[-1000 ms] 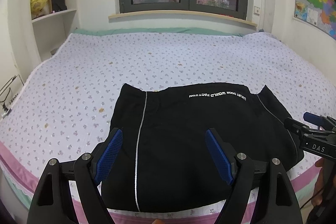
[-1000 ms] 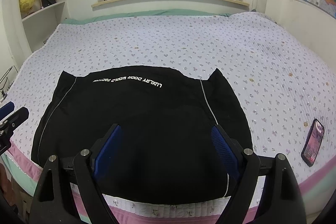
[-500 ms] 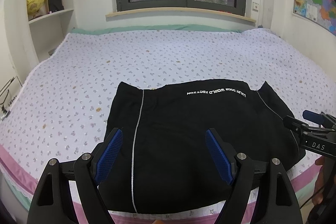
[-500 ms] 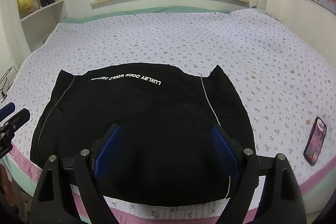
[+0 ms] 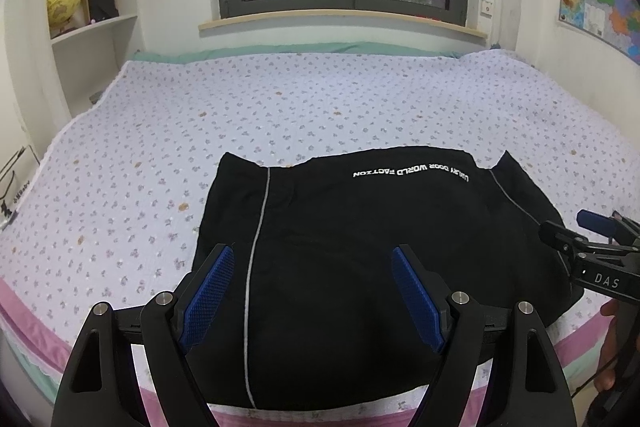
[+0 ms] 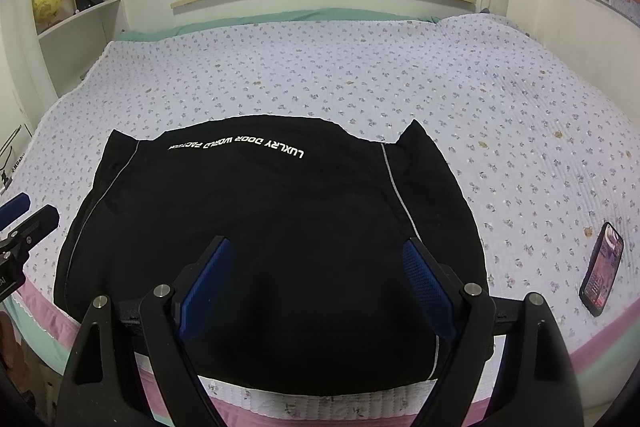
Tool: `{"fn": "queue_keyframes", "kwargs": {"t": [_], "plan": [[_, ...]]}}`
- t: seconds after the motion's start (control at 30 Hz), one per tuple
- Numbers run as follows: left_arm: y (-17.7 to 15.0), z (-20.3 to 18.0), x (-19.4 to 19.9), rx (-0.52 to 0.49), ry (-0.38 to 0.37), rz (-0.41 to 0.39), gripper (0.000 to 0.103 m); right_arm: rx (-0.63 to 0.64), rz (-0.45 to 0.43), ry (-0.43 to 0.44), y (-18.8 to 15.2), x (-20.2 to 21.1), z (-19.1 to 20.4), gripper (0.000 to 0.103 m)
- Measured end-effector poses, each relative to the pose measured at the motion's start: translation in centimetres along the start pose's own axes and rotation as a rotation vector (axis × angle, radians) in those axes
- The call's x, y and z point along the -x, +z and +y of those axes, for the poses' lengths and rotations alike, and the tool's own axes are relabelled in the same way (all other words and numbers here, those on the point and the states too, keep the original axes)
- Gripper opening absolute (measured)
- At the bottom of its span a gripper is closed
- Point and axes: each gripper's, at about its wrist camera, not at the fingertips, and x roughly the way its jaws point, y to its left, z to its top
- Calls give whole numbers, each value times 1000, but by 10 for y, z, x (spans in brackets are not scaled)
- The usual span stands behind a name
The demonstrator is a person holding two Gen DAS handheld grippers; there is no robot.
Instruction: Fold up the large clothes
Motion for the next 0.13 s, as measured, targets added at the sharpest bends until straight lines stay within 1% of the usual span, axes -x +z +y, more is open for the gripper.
{"fn": "queue_keyframes", "kwargs": {"t": [0.07,0.13], "plan": [[0,0,2,1,11,-27,82,0,2,-2,0,-1,-1,88],[1,2,0,0,24,-23,82,-1,6,-7,0,-4,-3,88]]}}
